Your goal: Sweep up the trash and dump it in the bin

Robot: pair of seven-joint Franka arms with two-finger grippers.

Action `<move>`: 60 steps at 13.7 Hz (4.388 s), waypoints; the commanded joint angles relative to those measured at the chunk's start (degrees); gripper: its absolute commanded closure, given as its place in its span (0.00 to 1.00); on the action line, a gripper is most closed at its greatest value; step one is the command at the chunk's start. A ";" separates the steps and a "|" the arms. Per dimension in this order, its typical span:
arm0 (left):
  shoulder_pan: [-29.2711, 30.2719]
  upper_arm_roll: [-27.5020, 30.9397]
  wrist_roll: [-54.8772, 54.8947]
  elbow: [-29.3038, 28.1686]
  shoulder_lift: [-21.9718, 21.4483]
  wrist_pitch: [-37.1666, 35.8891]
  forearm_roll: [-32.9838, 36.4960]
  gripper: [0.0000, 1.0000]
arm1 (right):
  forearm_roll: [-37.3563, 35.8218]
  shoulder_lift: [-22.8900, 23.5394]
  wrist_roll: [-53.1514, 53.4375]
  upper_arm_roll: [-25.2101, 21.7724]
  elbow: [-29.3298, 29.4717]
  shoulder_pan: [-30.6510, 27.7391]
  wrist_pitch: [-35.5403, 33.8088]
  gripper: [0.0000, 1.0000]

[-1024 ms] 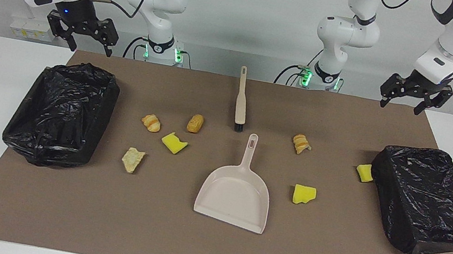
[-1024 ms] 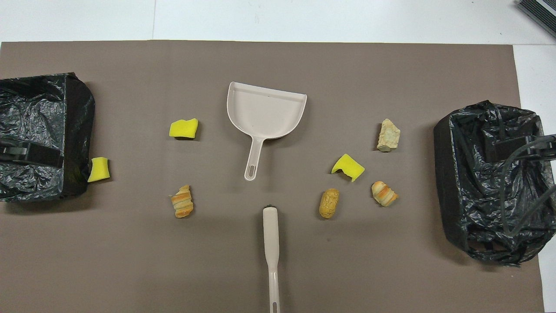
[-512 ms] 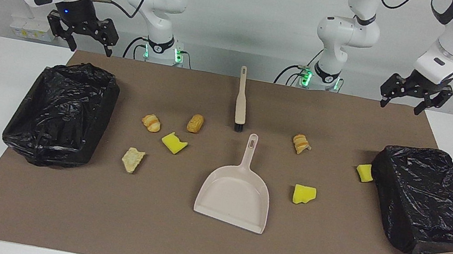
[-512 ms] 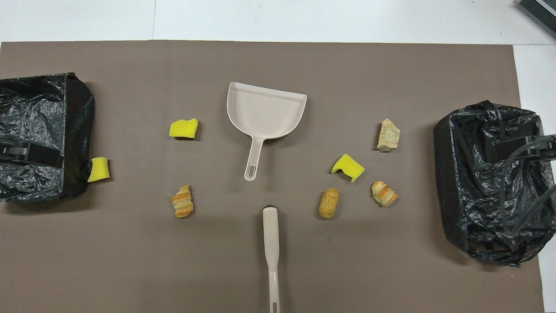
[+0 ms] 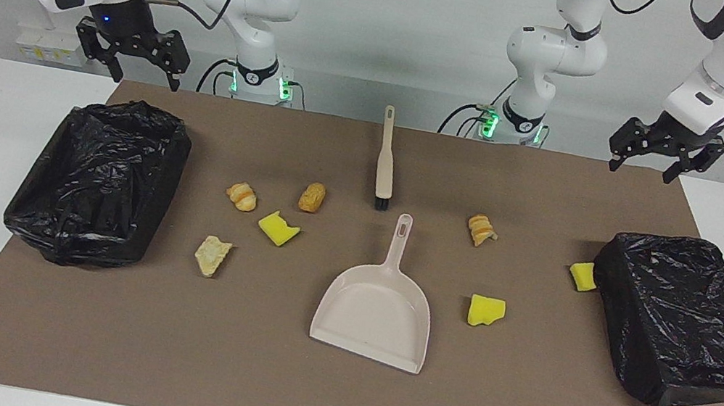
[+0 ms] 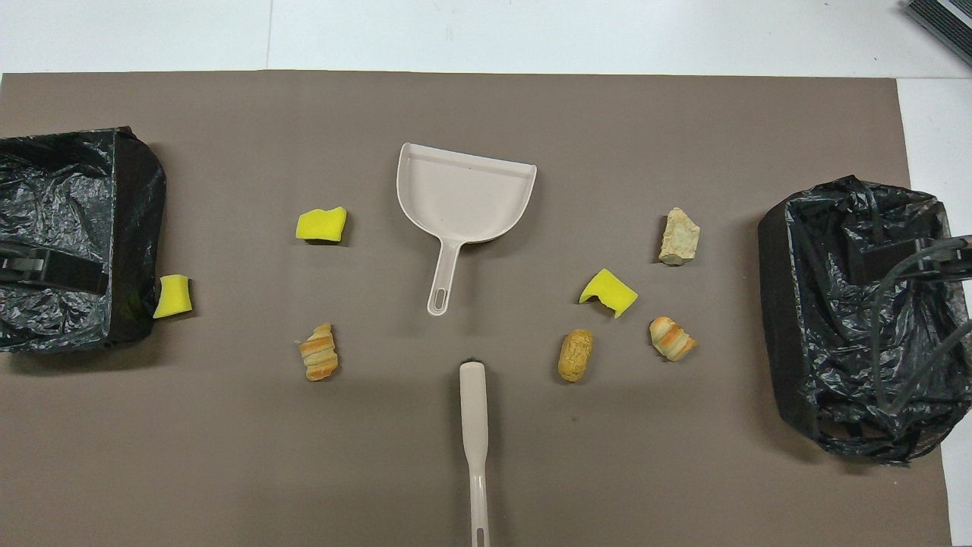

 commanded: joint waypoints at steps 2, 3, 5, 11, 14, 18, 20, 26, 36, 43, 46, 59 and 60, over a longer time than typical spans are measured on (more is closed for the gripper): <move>0.40 -0.07 0.45 -0.48 -1.16 -2.39 -0.05 0.00 | 0.93 -1.05 -0.28 0.54 -3.11 0.29 3.37 0.00; 0.40 -0.06 0.45 -0.66 -1.33 -2.40 -0.05 0.00 | 1.02 -0.78 0.95 0.63 -3.03 0.38 3.63 0.00; 0.40 -0.06 0.45 -0.83 -1.33 -2.31 -0.84 0.00 | 1.02 0.71 2.71 0.63 -1.63 2.22 3.55 0.00; 0.40 -0.06 0.45 -1.80 -1.24 -1.61 -2.07 0.00 | 1.54 7.81 11.40 0.71 6.09 6.43 3.28 0.00; -0.21 -0.06 0.27 -2.59 -1.24 -1.35 -2.07 0.00 | 3.21 14.75 17.29 0.71 13.73 8.72 3.89 0.00; -0.56 -0.15 0.18 -4.96 -1.33 3.21 -4.26 0.00 | 4.36 21.18 26.51 0.80 16.48 12.58 10.82 0.00; -0.83 -0.76 0.27 -6.98 -1.24 5.58 -4.62 0.00 | 4.62 23.99 31.69 2.46 17.10 13.56 15.13 0.00; -8.29 -0.85 0.36 -23.38 -7.46 21.82 -4.80 0.00 | 10.74 31.03 45.50 7.21 18.33 17.86 20.15 0.00; -23.04 -1.29 -9.91 -43.90 -21.72 28.45 -6.03 0.00 | 11.83 40.35 53.87 7.48 17.81 27.08 27.17 0.00; -29.92 -6.57 -19.68 -48.56 -21.63 30.64 -6.03 0.00 | 7.44 41.76 50.53 7.48 16.31 29.38 27.71 0.41; -33.95 -6.66 -23.71 -50.57 -21.20 34.58 -6.03 0.00 | 7.96 42.02 50.44 7.48 16.31 29.21 28.32 1.00; -46.09 -7.88 -42.43 -52.70 -10.49 50.51 -6.03 0.00 | 8.66 31.23 30.87 7.48 16.75 20.69 18.59 1.00; -46.44 -8.41 -42.79 -52.17 -8.82 50.95 -6.03 0.00 | 8.14 29.91 27.80 7.48 16.84 19.11 15.79 1.00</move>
